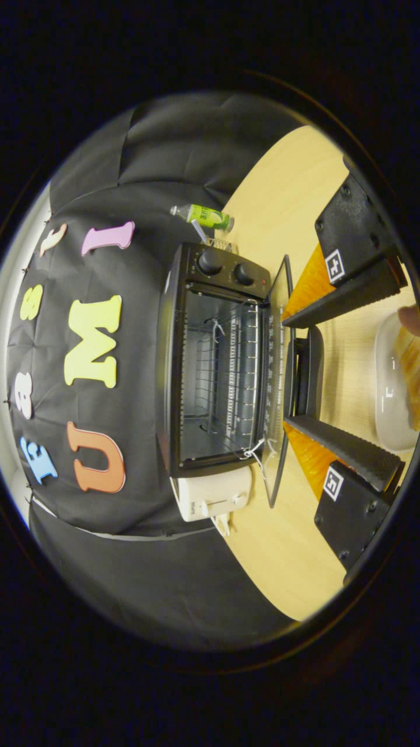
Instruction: Open the toaster oven, put the food inside, and close the toaster oven door.
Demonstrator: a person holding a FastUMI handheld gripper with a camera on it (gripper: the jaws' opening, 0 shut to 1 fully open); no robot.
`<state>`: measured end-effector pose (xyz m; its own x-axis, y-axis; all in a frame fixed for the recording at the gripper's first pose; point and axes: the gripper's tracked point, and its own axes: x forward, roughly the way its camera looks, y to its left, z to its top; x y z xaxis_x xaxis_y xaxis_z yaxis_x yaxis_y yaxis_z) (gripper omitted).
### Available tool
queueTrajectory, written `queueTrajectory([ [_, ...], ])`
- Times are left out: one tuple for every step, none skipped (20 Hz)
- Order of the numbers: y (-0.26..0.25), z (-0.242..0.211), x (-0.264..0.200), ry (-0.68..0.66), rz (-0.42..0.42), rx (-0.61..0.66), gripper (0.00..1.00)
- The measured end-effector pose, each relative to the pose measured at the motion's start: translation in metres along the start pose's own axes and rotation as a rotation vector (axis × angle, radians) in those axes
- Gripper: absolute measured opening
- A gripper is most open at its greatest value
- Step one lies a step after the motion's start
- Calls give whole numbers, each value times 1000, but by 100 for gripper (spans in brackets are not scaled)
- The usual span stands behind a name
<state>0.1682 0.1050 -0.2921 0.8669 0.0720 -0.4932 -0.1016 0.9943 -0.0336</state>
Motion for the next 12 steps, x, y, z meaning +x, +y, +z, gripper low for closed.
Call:
queueTrajectory([
  [0,-6,0,20,7,20,98],
  [0,-11,1,44,13,35,98],
  [0,-18,2,74,23,54,98],
  [0,-22,7,98,31,68,98],
  [0,-28,11,127,41,82,98],
  [0,-31,11,143,52,95,98],
  [-1,-29,9,141,53,107,98],
  [-2,-24,3,126,52,110,98],
  [-3,-21,-5,106,51,102,98],
  [-4,-17,-12,92,49,98,97],
  [-3,-12,-23,74,52,98,96],
  [-3,-8,-34,52,51,98,96],
])
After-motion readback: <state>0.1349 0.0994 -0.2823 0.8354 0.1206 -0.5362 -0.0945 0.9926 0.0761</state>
